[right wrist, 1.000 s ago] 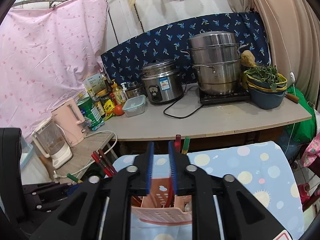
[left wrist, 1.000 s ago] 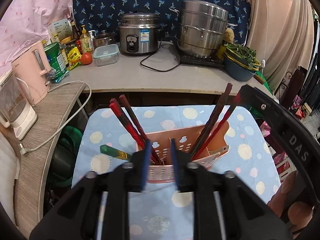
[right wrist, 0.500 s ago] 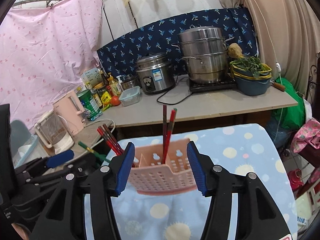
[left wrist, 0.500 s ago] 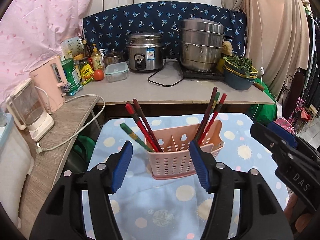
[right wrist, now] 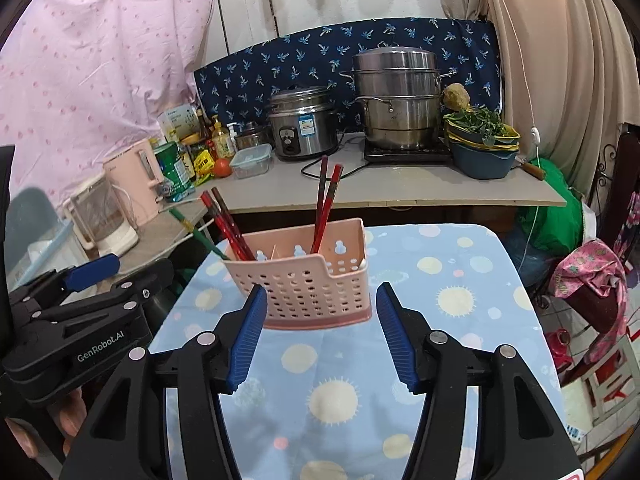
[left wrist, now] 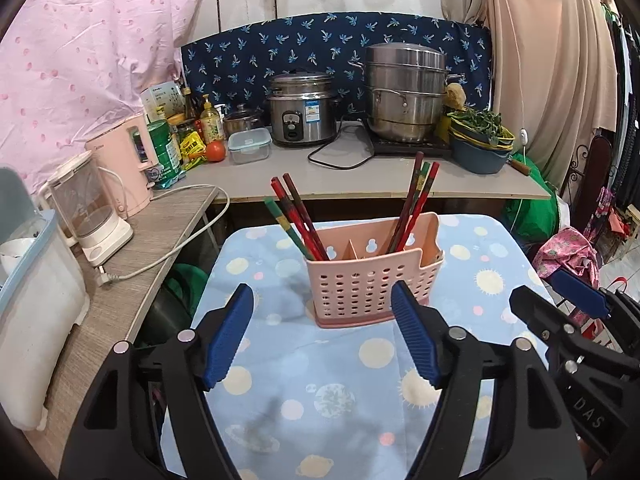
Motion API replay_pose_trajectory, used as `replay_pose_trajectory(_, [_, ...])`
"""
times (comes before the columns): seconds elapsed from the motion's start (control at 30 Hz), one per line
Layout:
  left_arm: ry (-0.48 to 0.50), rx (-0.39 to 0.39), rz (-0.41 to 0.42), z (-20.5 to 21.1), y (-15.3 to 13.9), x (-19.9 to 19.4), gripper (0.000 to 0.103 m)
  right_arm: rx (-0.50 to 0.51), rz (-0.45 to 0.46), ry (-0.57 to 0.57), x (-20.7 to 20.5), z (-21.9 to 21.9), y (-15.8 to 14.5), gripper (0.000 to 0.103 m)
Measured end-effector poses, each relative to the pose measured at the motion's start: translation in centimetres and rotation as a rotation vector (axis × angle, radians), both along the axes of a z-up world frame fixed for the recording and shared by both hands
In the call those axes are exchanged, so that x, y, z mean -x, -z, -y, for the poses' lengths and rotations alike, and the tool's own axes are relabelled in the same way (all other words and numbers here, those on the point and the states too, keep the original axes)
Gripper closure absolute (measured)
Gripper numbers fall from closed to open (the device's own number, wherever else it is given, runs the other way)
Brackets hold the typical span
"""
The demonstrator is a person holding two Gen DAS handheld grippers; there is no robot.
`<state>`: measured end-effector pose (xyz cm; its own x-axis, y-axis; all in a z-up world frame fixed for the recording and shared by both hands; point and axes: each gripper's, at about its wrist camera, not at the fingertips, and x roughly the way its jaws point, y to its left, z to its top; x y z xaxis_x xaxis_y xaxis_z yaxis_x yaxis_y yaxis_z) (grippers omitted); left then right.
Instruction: Organize utensils
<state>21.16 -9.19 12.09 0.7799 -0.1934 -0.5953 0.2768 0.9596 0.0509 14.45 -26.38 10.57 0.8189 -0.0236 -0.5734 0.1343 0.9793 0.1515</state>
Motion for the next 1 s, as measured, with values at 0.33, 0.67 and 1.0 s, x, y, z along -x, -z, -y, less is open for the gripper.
replay_pose_trajectory(0.33, [-0.026, 0.001, -0.028, -0.9, 1.6, 2.3, 0.027, 0.022, -0.042, 0.006, 2.3, -0.8, 1.4, 0.047])
replay_pose_trajectory(0.67, [-0.038, -0.001, -0.061, -1.4, 3.1, 4.1, 0.021, 0.047, -0.048, 0.026, 4.4, -1.1, 2.2, 0.044])
replay_pose_trajectory(1.0, [-0.061, -0.033, -0.045, -1.5, 3.9, 5.7, 0.01, 0.046, -0.048, 0.052, 6.4, -0.8, 3.1, 0.024])
